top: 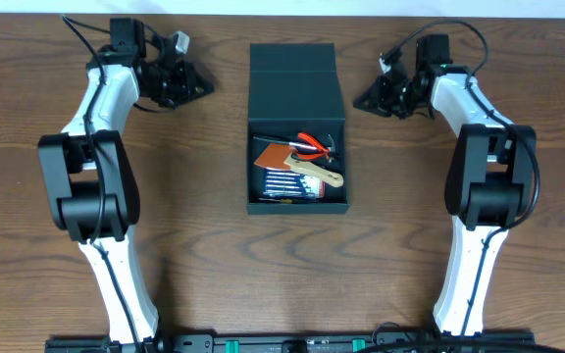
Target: Pack container
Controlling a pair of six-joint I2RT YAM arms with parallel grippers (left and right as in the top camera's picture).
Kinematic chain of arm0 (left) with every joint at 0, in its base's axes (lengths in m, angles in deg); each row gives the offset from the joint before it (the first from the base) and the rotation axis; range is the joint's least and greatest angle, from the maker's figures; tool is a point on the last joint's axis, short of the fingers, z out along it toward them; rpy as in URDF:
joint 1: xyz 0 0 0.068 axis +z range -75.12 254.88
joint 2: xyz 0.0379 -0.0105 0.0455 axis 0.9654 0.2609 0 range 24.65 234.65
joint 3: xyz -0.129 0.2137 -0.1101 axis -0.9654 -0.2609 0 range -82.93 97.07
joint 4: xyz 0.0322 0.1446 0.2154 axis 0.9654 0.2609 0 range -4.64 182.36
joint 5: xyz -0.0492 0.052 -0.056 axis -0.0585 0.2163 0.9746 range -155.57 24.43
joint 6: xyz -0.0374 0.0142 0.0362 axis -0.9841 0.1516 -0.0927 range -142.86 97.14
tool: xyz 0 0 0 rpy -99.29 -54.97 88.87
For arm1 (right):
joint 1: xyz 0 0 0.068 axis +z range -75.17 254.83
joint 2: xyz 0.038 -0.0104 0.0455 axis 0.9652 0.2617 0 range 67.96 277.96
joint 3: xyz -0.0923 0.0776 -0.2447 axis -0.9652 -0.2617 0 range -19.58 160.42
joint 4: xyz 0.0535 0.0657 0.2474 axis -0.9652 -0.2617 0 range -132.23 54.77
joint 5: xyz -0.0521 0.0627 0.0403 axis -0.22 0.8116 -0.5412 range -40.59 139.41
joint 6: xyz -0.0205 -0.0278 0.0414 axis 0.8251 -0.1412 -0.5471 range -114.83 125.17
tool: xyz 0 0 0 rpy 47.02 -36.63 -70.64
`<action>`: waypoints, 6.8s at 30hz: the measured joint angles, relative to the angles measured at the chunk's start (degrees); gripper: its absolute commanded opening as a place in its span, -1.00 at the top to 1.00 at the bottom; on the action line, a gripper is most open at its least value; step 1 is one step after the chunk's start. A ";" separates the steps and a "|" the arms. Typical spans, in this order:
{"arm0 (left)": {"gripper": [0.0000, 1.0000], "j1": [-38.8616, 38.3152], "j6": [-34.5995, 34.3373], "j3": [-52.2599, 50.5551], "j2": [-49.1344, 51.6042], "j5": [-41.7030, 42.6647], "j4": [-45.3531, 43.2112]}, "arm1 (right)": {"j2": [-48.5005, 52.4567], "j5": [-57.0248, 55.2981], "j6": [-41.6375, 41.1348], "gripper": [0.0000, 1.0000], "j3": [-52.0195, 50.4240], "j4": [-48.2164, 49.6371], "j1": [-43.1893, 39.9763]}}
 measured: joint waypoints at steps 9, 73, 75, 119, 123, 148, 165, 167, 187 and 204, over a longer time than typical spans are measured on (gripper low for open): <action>0.89 -0.57 -0.87 0.00 5.22 4.72 -0.02 | 2.47 1.01 0.98 0.98 0.00 0.39 0.44; 0.89 -5.27 4.66 -0.68 -21.84 9.33 29.59 | -30.14 -1.51 6.01 0.97 -0.02 -14.88 7.23; 0.88 -6.34 7.82 -0.68 -24.15 4.46 34.42 | -31.41 -3.91 6.47 0.97 -0.04 -16.72 8.83; 0.89 -23.52 13.00 -28.92 -29.99 -30.36 14.69 | -24.35 -30.21 8.35 0.97 -12.81 -22.23 22.95; 0.88 -24.46 11.63 -29.05 -31.54 -33.55 18.43 | -24.87 -30.27 8.37 0.97 -12.81 -18.73 22.93; -0.20 -8.50 9.86 -17.40 -92.61 -53.59 31.65 | -83.45 -53.13 18.56 0.97 -12.41 -19.67 23.56; -0.97 -8.46 9.44 -17.40 -102.27 -54.69 41.70 | -111.73 -55.30 19.12 -0.99 -11.98 -47.89 23.56; -0.97 -8.46 9.44 -17.40 -102.27 -54.69 41.70 | -111.71 -55.30 19.12 -0.99 -12.02 -48.00 23.56; -0.97 -8.46 9.44 -17.40 -102.27 -54.69 41.75 | -111.71 -55.28 19.12 -0.98 -12.07 -57.31 23.56; -0.97 -8.46 9.44 -17.40 -102.27 -54.69 41.88 | -113.63 -52.13 20.90 -0.98 -22.99 -33.03 13.64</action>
